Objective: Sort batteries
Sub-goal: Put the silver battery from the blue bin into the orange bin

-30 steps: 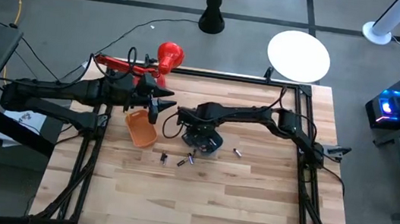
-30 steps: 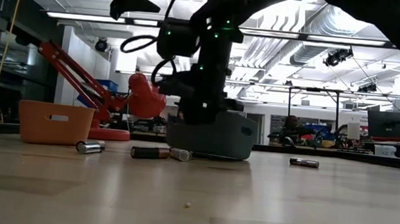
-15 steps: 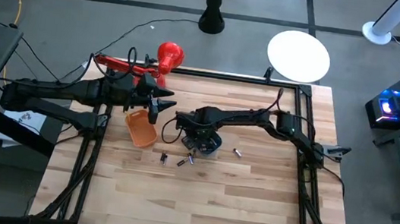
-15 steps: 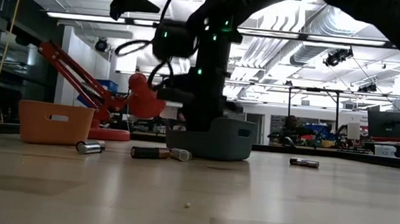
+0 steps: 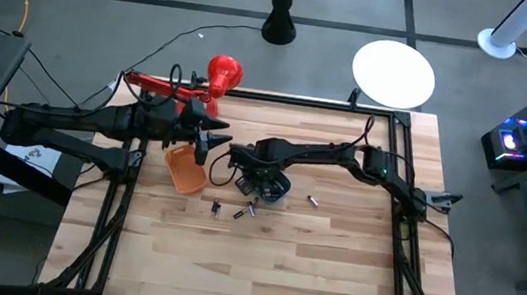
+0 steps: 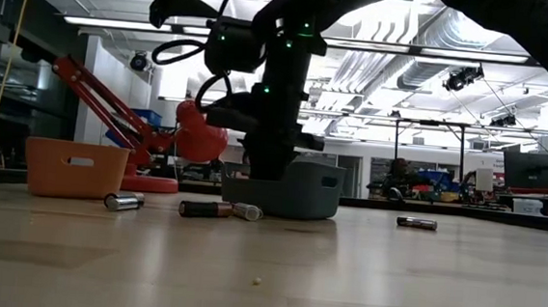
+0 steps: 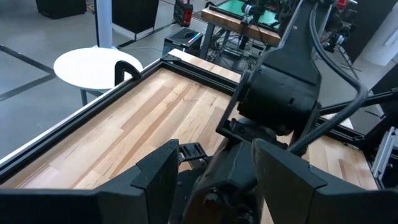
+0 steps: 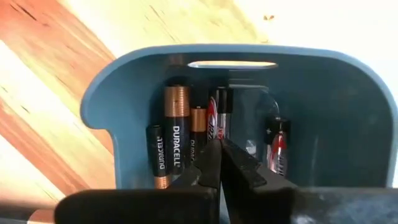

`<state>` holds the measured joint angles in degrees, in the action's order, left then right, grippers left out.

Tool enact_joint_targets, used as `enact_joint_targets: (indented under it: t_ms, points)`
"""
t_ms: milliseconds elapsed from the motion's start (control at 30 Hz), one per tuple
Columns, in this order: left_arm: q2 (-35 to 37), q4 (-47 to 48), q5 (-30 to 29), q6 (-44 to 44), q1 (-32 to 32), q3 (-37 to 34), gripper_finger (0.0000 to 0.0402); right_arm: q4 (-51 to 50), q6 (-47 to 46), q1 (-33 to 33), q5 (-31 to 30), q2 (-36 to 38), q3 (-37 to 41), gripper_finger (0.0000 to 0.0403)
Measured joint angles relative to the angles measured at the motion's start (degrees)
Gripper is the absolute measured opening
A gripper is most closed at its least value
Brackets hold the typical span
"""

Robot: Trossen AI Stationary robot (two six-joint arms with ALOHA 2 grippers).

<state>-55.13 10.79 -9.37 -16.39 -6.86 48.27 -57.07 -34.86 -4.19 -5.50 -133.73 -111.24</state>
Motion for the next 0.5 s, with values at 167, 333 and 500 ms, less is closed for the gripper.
enact_joint_targets:
  t_ms: [167, 333, 500]
  points:
    - [0.00, 0.06, 0.01, -0.01, 0.34, 0.00, 0.0193, 1.92, -0.07, 0.07, -0.28, 0.02, 0.02, 0.0014]
    - [0.00, 0.13, 0.01, -0.04, 0.34, 0.00, 0.0193, 2.90, -0.01, 0.14, 0.17, -0.09, 0.02, 0.0060]
    - [0.00, 0.17, 0.01, 0.00, 0.34, 0.00, 0.0193, 2.61, 0.32, 0.46, -0.33, -0.13, 0.02, 0.0118]
